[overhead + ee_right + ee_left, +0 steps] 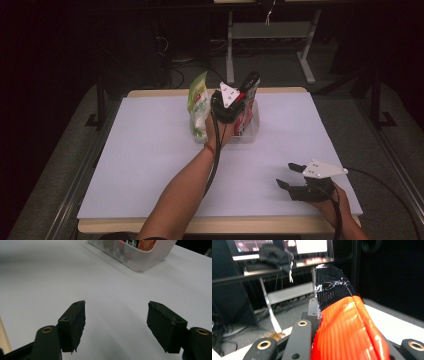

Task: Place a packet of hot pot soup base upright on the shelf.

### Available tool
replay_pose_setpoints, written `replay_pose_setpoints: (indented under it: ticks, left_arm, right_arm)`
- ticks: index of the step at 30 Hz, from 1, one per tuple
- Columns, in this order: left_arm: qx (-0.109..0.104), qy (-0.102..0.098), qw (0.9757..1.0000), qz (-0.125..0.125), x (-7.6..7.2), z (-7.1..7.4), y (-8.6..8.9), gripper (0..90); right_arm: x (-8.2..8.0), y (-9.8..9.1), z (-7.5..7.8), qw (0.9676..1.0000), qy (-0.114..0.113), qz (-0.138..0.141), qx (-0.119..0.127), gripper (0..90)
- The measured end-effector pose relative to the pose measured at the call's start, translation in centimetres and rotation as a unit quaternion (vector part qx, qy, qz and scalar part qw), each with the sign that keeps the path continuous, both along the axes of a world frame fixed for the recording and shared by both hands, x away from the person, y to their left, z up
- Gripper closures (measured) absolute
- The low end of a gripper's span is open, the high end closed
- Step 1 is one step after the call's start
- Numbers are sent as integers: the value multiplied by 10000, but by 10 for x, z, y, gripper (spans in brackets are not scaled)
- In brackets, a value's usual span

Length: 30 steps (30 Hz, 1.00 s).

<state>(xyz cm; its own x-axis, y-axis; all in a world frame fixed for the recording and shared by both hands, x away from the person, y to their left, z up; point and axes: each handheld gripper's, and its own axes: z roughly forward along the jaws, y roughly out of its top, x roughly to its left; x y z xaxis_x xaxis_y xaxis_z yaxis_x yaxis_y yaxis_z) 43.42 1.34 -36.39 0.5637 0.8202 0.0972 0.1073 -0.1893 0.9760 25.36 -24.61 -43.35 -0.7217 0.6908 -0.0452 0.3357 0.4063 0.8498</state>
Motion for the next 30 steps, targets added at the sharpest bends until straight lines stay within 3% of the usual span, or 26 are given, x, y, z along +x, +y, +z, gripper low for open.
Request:
replay_pose_setpoints:
  ticks: [1,14,23,30]
  left_arm:
    - [-177,-45,9998,36,-1,-5,5,740]
    - [-90,69,9998,-162,-1,-12,11,735]
    - [210,-60,9992,-325,-2,-13,12,706]
    - [280,-59,9989,-359,-3,-14,13,695]
  right_arm:
    - [0,0,0,10000,-28,14,-32,307]
    - [0,1,0,10000,-16,14,-25,309]
    - [1,2,0,10000,-15,29,-45,309]
    - [1,2,-1,10000,-2,26,-65,309]
